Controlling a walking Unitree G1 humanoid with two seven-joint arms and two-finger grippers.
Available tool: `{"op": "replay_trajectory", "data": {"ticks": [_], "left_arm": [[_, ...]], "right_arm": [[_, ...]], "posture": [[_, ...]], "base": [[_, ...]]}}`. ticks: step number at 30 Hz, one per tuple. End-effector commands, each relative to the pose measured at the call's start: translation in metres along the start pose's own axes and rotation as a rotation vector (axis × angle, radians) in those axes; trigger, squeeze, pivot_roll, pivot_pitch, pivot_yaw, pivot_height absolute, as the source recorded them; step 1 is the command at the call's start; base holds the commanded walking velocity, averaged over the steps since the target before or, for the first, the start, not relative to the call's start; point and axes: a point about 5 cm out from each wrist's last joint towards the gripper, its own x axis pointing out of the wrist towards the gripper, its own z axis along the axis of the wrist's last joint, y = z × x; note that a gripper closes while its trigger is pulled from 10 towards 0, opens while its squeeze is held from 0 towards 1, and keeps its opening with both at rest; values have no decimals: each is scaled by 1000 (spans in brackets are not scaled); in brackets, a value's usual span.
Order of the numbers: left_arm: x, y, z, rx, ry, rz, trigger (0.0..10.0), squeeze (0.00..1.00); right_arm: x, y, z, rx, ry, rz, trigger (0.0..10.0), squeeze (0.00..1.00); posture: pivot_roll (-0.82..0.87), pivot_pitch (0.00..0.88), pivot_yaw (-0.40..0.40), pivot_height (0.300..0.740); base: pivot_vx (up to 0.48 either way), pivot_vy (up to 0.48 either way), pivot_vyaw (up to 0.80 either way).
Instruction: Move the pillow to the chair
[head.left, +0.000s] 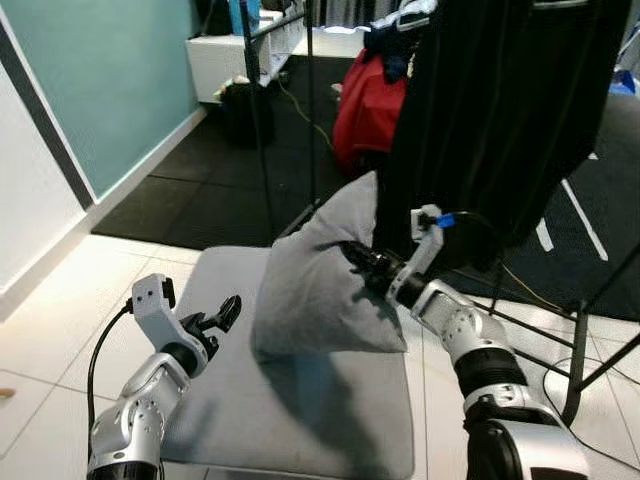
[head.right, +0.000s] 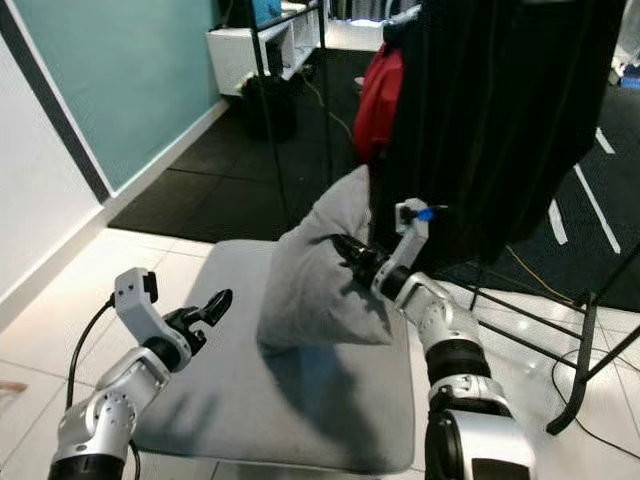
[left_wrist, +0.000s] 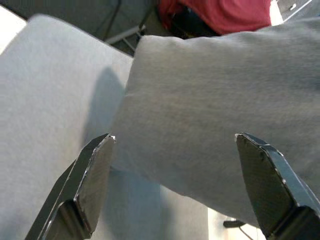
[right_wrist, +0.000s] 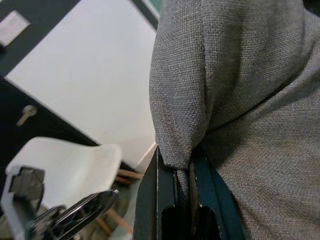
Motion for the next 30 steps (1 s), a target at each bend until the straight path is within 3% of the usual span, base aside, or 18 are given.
{"op": "replay_trajectory", "data": {"ticks": [1,10,21,22,30], "left_arm": [[-1,5,-3,7,9,20,10000,0],[-3,11,-5,33,24,42,10000,0],[-3,9,-3,46,13,39,10000,0],[-3,8,-4,45,10,42,10000,0],[-4,7,-5,60,12,43,10000,0]], "right_arm": [[5,12,9,-34,-31,81,0,0],[11,24,3,-67,-9,124,0,0],[8,22,1,-70,-5,110,0,0],[8,16,-1,-73,-5,60,10000,0],[-1,1,-15,-125,41,-55,10000,0]], "posture": [[-122,29,-7,704],[-107,26,5,737],[-101,26,-7,740],[-113,24,-14,740],[-118,25,-8,740]], "base": [[0,0,0],[0,0,0],[0,0,0],[0,0,0],[0,0,397]]}}
